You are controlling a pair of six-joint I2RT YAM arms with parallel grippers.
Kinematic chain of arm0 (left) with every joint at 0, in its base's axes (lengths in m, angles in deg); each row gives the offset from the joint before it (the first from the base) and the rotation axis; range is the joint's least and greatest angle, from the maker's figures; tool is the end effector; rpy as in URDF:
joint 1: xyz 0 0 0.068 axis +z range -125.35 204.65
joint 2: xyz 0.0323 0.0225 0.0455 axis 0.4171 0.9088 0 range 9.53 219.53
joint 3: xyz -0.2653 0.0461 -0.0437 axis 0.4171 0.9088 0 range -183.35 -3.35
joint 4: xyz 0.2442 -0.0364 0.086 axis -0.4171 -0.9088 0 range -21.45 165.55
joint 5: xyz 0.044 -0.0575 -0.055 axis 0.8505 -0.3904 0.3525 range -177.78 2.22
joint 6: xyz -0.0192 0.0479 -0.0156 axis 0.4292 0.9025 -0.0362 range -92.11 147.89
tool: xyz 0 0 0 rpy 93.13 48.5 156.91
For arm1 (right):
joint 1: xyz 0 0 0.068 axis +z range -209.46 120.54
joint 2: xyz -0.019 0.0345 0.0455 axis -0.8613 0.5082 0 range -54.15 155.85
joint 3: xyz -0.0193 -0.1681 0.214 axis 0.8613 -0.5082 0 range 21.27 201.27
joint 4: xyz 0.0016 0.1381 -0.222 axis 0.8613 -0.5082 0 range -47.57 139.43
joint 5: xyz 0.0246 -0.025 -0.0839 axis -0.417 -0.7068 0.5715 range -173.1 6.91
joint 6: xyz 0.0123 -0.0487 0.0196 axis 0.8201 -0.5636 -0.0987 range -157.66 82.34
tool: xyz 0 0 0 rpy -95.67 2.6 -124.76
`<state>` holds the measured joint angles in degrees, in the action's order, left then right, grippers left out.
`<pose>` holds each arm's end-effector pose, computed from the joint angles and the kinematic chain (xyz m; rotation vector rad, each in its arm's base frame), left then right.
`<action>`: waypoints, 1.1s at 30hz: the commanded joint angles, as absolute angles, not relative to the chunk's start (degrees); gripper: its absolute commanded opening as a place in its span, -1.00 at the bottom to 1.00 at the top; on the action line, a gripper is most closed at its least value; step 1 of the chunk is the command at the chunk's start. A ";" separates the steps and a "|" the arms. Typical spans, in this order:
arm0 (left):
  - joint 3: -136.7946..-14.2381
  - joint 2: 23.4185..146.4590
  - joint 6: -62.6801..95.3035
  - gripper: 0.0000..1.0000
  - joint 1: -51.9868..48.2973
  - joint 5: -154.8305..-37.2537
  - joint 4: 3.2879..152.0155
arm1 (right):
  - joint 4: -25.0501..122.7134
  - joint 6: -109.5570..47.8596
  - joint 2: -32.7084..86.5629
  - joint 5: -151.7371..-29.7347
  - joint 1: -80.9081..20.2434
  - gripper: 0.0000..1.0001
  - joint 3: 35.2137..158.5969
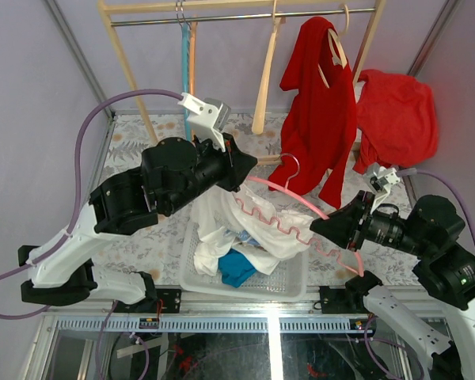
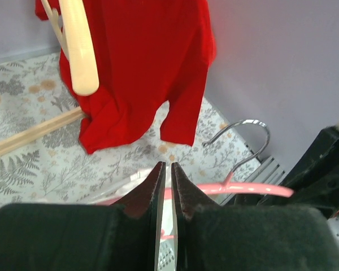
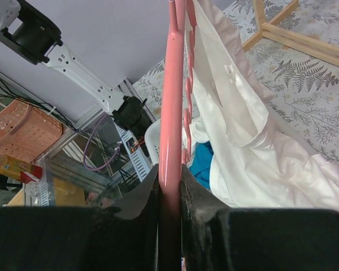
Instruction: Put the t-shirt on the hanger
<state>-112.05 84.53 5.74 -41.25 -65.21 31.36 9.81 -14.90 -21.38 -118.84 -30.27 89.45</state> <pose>0.1053 -0.2019 0.5348 0.3891 1.7622 -0.7739 0.0471 0.0502 0.4398 -0.6032 1.6671 1.1833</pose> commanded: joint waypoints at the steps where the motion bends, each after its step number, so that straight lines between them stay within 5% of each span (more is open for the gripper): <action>1: -107.45 80.97 4.35 -0.86 -41.79 -63.97 30.22 | 16.61 -15.14 -22.72 -119.13 -30.40 -1.00 87.15; 13: -95.41 69.66 -2.79 -0.18 -41.88 -55.14 20.75 | 24.06 -10.87 -33.26 -117.42 -30.45 -1.00 74.58; 22: -73.24 57.68 -11.82 -0.10 -42.08 -54.81 23.68 | 22.38 -11.69 -33.91 -117.27 -30.41 -1.00 72.37; 33: -60.14 51.34 -20.29 0.11 -42.12 -49.48 21.41 | 17.73 -13.41 -35.14 -119.23 -30.45 -1.00 69.31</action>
<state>-63.64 52.38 -15.96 -41.84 -54.24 20.63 16.50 -12.21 -34.47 -117.44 -30.27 67.79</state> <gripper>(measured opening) 0.510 0.197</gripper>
